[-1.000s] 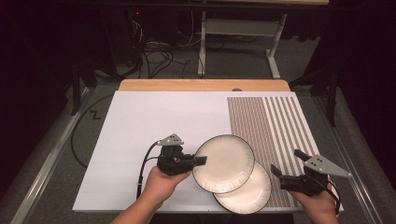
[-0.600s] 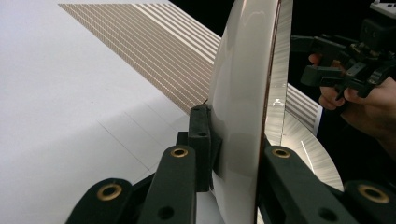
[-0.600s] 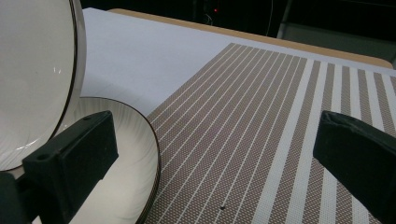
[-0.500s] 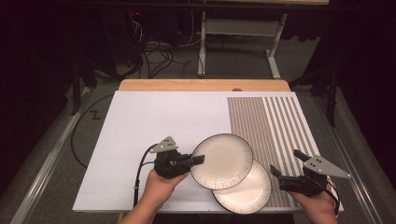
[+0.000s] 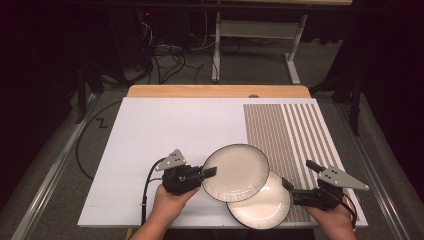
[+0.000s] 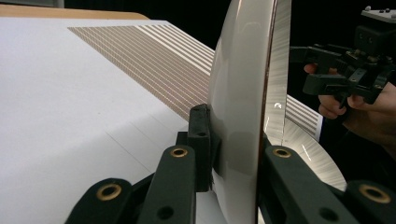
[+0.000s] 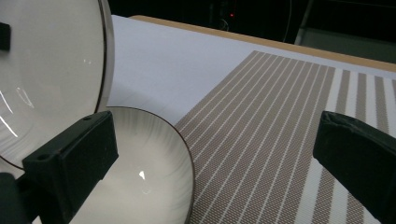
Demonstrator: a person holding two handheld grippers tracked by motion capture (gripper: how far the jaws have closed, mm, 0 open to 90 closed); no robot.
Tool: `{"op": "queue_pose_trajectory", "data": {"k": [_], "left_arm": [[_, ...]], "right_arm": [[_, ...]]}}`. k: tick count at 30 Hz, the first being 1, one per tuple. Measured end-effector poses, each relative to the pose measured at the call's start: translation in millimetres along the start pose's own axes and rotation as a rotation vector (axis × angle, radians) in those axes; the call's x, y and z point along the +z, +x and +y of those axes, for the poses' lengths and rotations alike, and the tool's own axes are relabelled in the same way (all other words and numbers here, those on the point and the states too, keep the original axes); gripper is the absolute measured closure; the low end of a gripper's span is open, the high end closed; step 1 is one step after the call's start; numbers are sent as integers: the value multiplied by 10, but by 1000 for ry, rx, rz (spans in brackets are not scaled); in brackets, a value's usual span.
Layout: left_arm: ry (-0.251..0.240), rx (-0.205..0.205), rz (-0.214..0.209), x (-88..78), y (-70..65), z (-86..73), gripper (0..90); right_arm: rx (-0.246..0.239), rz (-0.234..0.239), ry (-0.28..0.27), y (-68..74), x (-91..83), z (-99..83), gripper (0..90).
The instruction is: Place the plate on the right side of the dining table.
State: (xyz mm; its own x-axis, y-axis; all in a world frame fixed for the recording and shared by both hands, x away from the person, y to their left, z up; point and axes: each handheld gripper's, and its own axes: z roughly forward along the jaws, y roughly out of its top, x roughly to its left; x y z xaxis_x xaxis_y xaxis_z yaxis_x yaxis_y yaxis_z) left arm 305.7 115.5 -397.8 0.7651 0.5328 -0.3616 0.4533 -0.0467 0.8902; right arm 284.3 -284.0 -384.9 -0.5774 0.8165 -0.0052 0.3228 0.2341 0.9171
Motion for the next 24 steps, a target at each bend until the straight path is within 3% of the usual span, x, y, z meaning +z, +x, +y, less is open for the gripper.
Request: {"op": "queue_pose_trajectory", "data": {"k": [6,10,24], "left_arm": [[-9,5,-3,-8,2,-15,797],[-10,3,-9,-11,10,-18,798],[-4,-4,-7,-13,25,-20,797]], "right_arm": [[4,39,-2,95,60,34,12],[30,90,-10,166,107,83,34],[25,217,38,324,347,226,235]]}}
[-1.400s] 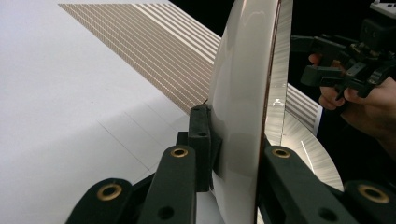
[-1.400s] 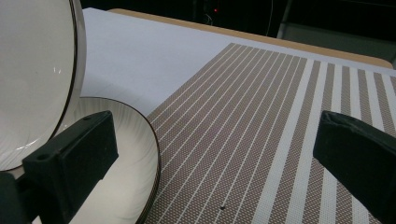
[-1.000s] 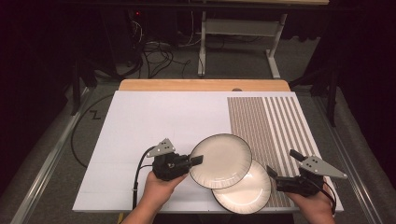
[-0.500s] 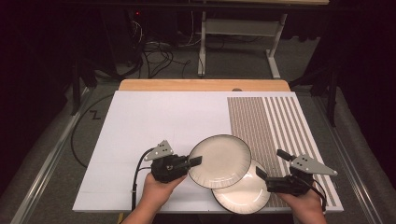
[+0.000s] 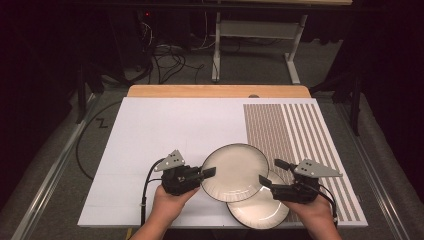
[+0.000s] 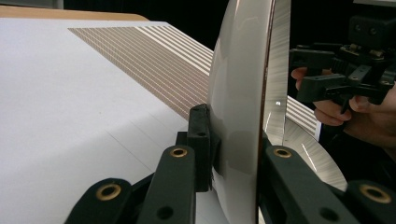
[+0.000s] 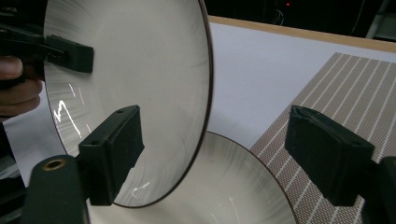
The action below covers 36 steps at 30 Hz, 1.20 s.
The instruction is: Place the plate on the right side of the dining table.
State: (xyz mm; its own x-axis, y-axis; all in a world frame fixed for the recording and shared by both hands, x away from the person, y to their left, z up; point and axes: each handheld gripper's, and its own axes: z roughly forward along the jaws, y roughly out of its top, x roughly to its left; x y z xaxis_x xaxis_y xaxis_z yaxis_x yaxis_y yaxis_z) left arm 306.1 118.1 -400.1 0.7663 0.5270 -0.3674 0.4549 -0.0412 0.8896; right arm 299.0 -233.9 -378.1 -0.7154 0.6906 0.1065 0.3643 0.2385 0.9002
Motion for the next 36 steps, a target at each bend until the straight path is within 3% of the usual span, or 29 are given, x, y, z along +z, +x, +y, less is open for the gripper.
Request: {"op": "queue_pose_trajectory", "data": {"k": [7,17,22,29,36], "left_arm": [[0,-9,2,1,4,-1,796],[1,-11,4,0,6,-3,795],[0,-21,5,7,9,-2,795],[-1,-28,2,13,14,-3,796],[-6,-67,7,21,4,2,802]], "right_arm": [[6,34,19,18,108,66,387],[49,56,17,-7,117,-19,631],[100,77,16,-32,99,-20,758],[159,86,21,-62,106,-18,812],[206,78,37,-76,102,-9,866]]}}
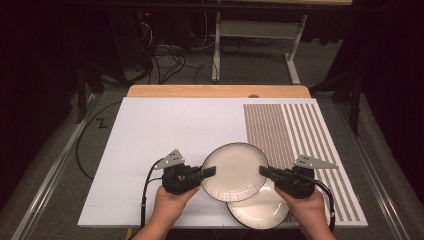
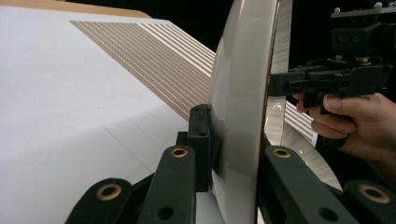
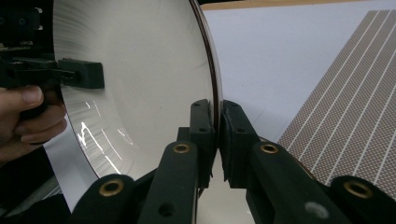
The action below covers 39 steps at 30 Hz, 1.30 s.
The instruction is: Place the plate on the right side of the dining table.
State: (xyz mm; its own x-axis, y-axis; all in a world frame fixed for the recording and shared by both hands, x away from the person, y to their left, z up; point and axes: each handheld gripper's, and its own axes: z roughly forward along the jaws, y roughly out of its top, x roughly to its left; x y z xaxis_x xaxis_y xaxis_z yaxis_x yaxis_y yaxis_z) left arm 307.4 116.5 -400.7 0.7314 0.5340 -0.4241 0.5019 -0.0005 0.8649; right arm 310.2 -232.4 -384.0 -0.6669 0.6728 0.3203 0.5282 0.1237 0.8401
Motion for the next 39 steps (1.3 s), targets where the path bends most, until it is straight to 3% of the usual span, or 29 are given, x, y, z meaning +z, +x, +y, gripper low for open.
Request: {"op": "queue_pose_trajectory", "data": {"k": [3,10,20,23,31,39], "left_arm": [[-4,-14,1,0,0,13,804],[-22,10,11,54,-79,140,803],[-41,8,12,287,-62,344,802],[-34,30,16,357,-52,408,798],[18,41,-11,645,-38,605,798],[63,71,-45,1035,-105,777,794]], "right_arm": [[7,1,3,17,-20,20,869],[-6,-25,-6,18,-105,125,873],[-6,-52,-18,-178,-198,293,874],[-8,-62,-22,-223,-217,326,874],[21,-91,-40,-403,-322,349,874],[55,-136,-79,-637,-561,319,874]]}}
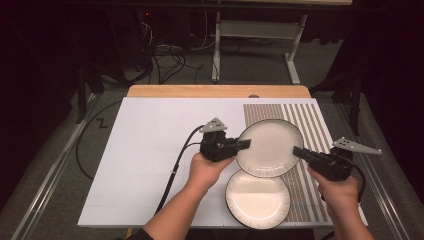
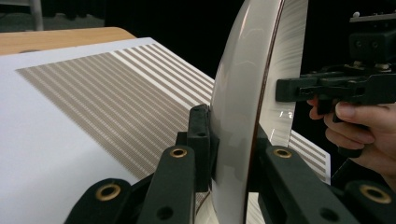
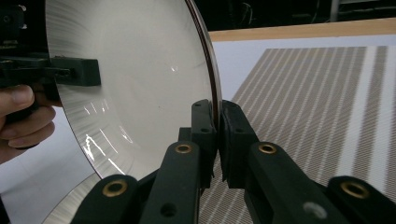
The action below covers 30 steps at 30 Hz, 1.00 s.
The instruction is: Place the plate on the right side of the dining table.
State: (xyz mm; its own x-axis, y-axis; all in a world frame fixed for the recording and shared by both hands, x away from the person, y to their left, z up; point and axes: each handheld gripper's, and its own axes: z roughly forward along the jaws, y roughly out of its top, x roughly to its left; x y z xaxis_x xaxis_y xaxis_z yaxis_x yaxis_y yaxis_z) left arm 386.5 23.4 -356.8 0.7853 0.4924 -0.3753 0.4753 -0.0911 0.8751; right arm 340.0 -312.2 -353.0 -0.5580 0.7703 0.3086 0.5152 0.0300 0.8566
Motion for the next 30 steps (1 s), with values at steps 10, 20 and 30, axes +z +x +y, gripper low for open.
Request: {"op": "queue_pose_trajectory", "data": {"k": [10,20,30], "left_arm": [[69,15,-22,503,-22,158,777],[120,6,-36,850,-20,201,760],[195,-34,-32,1153,16,125,741]], "right_arm": [[40,-79,-22,-302,-221,-27,874],[55,-139,-24,-508,-354,-64,873],[96,-182,7,-690,-382,-196,872]]}}
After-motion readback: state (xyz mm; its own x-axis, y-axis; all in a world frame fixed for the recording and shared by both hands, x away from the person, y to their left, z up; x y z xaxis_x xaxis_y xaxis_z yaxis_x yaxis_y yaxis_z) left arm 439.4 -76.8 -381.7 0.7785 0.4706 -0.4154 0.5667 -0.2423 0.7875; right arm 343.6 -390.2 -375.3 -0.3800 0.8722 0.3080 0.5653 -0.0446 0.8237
